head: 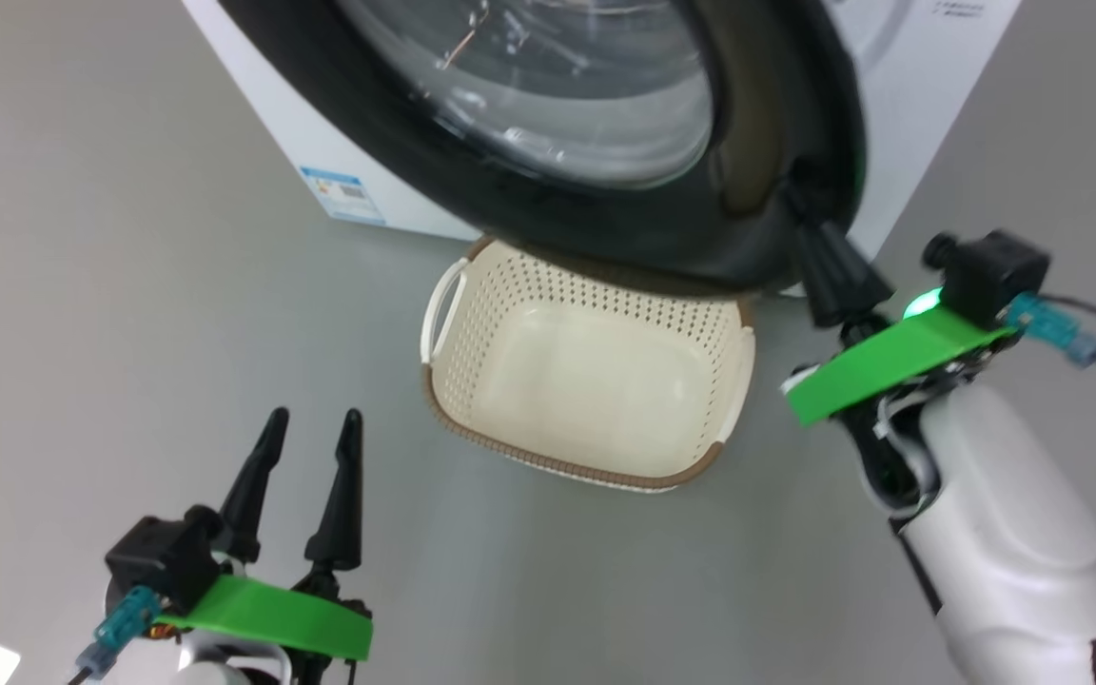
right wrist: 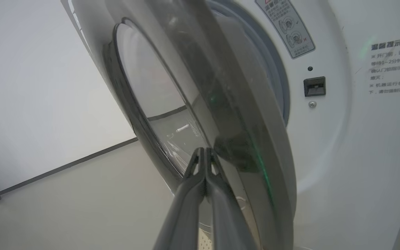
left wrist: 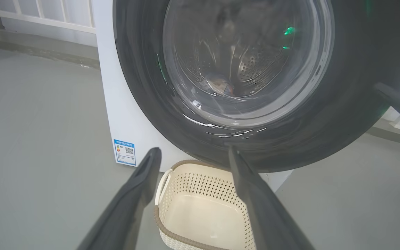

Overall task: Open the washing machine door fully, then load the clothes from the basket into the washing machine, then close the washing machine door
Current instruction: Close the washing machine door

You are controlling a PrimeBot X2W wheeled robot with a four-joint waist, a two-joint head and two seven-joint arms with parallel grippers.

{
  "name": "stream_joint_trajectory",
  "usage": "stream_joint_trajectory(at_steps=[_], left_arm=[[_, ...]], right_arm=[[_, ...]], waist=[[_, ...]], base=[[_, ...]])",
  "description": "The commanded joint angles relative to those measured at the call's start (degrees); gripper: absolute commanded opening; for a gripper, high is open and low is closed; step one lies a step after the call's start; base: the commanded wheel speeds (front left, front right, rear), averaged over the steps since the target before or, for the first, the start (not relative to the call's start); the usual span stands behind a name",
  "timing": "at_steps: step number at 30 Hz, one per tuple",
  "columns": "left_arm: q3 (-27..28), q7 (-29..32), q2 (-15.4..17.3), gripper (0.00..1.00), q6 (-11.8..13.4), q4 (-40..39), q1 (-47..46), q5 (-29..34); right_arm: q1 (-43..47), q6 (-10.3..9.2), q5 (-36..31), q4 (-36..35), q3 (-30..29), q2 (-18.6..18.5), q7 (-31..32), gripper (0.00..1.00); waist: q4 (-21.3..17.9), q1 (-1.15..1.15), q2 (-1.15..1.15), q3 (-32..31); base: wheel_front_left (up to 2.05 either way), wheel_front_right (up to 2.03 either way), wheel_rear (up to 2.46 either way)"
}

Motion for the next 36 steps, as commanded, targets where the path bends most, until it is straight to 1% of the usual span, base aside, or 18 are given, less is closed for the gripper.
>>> stream_joint_trajectory(at_steps=[1, 6, 21, 24, 28, 31, 36], left_arm=[[1.1, -0.4, 0.7, 1.00, -0.1, -1.5, -2.3, -0.6], [-0.3, -0.4, 0.2, 1.00, -0.1, -2.0, -4.0, -0.9], [-3.2, -0.4, -0.3, 1.00, -0.1, -3.0, -6.0, -1.4], [-3.5, -0.4, -0.3, 1.00, -0.1, -3.3, -6.6, -1.6], [-3.9, -0.4, -0.4, 1.00, -0.1, -3.4, -7.1, -1.7], [-3.8, -0.4, -0.3, 1.00, -0.1, -3.4, -7.3, -1.7], [-3.5, -0.4, -0.1, 1.00, -0.1, -2.9, -7.4, -1.6]], right_arm=[[-2.5, 0.08, -0.4, -0.9, -0.8, 0.2, -0.3, 0.00], [-6.4, 0.08, -0.9, 0.2, -4.5, -0.4, -0.3, 0.00], [-16.3, 0.08, -4.0, 2.9, -12.8, -0.9, -0.3, 0.00], [-18.5, 0.08, -4.9, 2.8, -15.5, -0.6, -0.3, 0.00], [-19.9, 0.08, -6.0, 2.7, -17.5, 0.1, -0.3, 0.00], [-20.0, 0.08, -6.5, 2.4, -17.6, 0.5, -0.3, 0.00], [-17.9, 0.08, -6.5, 2.4, -15.6, 0.4, -0.3, 0.00]], waist=[[1.8, 0.00, 0.00, 2.2], [3.2, 0.00, 0.00, 4.1], [6.2, 0.00, 0.00, 7.1], [6.6, 0.00, 0.00, 7.8], [6.8, 0.00, 0.00, 8.4], [6.7, 0.00, 0.00, 8.4], [6.2, 0.00, 0.00, 7.8]], base=[[0.00, 0.00, 0.00], [0.00, 0.00, 0.00], [0.00, 0.00, 0.00], [0.00, 0.00, 0.00], [0.00, 0.00, 0.00], [0.00, 0.00, 0.00], [0.00, 0.00, 0.00]])
